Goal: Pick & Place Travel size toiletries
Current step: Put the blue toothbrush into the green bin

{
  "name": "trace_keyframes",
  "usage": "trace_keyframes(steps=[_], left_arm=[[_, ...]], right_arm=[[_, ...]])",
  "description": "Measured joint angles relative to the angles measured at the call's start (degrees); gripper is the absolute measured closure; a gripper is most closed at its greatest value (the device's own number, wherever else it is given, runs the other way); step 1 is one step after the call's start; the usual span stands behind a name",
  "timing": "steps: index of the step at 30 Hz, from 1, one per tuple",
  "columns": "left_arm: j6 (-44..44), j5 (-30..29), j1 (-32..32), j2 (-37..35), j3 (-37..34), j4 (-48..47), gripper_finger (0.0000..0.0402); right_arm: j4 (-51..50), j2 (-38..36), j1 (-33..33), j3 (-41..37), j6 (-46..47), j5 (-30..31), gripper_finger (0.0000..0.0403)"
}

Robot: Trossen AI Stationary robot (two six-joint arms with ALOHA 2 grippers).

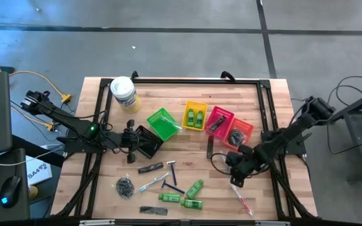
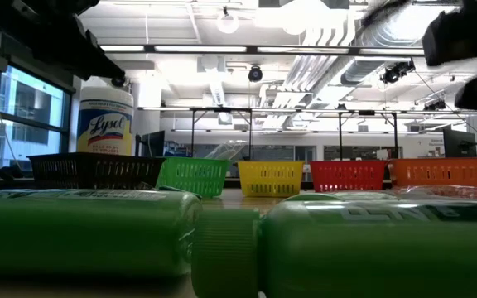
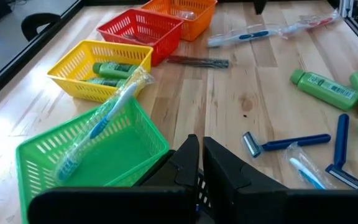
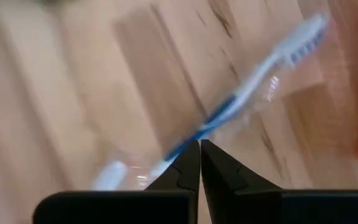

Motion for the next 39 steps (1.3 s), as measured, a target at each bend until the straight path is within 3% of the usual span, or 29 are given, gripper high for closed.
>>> trace_keyframes(steps=[4,13,19,30,34,39], left_arm=[[0.0,1.3,0.0,0.0,0.0,0.0,0.0384],[-0.5,1.5,0.0,0.0,0.0,0.0,0.0384],[-0.9,2.8,0.0,0.0,0.0,-0.1,0.0384],[-0.9,2.9,0.0,0.0,0.0,-0.1,0.0384],[-0.9,2.9,0.0,0.0,0.0,-0.1,0.0384],[-0.9,2.9,0.0,0.0,-0.1,-0.1,0.0384]], right_arm=[[-0.1,2.5,-0.8,0.0,-0.1,-0.4,0.0356],[0.7,4.9,-1.7,0.0,5.5,4.6,0.0216],[1.3,8.9,-2.1,0.0,10.2,4.3,0.0183],[4.1,13.6,-3.1,0.2,6.4,4.3,0.0222],[6.0,13.7,-3.1,0.2,4.1,5.1,0.0277],[7.0,13.8,-3.1,0.1,1.3,4.9,0.0376]])
